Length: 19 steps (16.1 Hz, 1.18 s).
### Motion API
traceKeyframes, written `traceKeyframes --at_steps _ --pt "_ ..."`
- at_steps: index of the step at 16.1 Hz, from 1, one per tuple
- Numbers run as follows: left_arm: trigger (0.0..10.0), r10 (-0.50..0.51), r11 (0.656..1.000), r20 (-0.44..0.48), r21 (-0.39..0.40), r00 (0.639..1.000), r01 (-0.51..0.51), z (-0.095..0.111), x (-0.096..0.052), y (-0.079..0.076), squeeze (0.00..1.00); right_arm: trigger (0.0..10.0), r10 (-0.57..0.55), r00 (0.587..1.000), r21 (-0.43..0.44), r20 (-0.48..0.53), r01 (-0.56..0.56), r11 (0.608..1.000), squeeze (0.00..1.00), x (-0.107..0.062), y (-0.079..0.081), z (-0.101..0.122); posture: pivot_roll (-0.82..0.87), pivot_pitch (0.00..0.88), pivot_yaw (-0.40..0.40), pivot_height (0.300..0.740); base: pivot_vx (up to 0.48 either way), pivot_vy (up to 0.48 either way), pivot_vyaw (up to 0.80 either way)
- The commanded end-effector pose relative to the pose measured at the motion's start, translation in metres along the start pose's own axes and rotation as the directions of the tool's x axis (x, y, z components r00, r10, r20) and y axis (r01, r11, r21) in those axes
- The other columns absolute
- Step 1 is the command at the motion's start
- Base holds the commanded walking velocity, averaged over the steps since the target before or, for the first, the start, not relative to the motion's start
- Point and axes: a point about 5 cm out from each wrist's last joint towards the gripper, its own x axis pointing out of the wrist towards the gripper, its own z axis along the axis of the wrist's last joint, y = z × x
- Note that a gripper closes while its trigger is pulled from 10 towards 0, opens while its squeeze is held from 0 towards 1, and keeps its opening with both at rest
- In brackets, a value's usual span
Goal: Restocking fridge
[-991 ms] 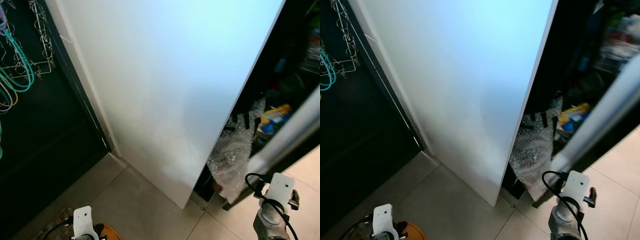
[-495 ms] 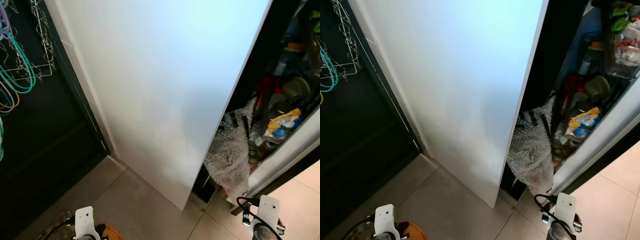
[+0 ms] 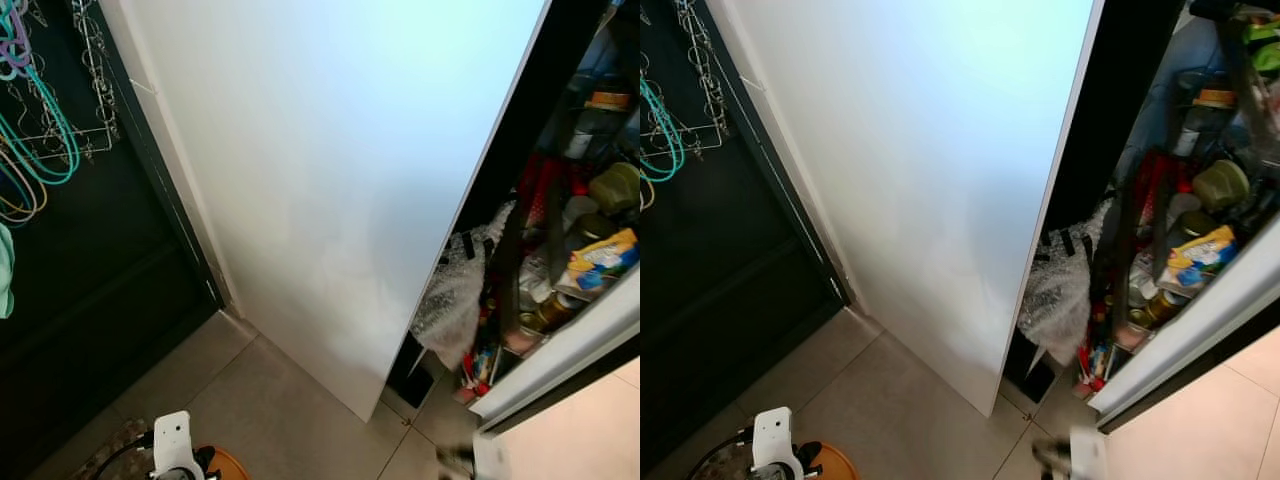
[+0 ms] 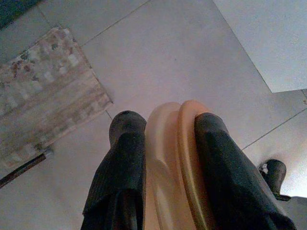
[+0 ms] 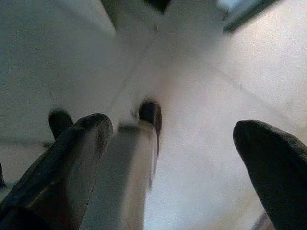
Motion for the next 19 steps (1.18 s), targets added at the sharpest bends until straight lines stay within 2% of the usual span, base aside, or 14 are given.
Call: traceKeyframes --at_steps 1,5,10,13,17,19 --pt "10.0 0.004 1.000 -0.043 0.025 0.999 -0.003 -0.010 -0.002 0.004 0.00 10.0 -0.012 0.999 0.035 -0.031 0.013 0.999 0.00 -0.001 0.000 -0.009 0.02 0.106 0.050 0.729 0.000 0.000 0.00" --pt "10.0 -0.007 0.997 -0.054 0.078 0.999 0.011 -0.010 -0.002 0.005 0.00 10.0 0.029 0.999 0.076 -0.038 -0.026 0.997 0.00 -0.002 0.007 -0.018 0.02 0.110 0.056 0.729 0.000 0.000 0.00" --pt "10.0 -0.009 0.997 -0.055 0.079 0.998 0.014 -0.011 -0.002 0.005 0.00 10.0 0.037 0.999 0.086 -0.019 -0.035 0.996 0.00 -0.003 0.007 -0.020 0.02 0.107 0.053 0.729 0.000 -0.393 0.00" --pt "10.0 -0.009 0.997 -0.061 0.078 0.998 0.014 -0.014 -0.003 0.003 0.00 10.0 -0.006 1.000 0.093 0.016 0.004 0.996 0.00 -0.003 0.003 -0.020 0.03 0.104 0.049 0.729 0.000 -0.398 0.00" --pt "10.0 -0.007 0.997 -0.067 0.081 0.998 0.013 -0.016 -0.003 0.005 0.00 10.0 -0.013 1.000 0.093 0.009 0.012 0.996 0.00 -0.004 0.001 -0.023 0.02 0.098 0.050 0.729 0.000 -0.392 0.00" --pt "10.0 -0.005 0.997 -0.064 0.075 0.998 0.010 -0.016 -0.003 0.005 0.00 10.0 -0.015 0.999 0.085 0.037 0.012 0.996 0.00 -0.003 0.001 -0.016 0.02 0.096 0.049 0.729 0.000 0.000 0.00"
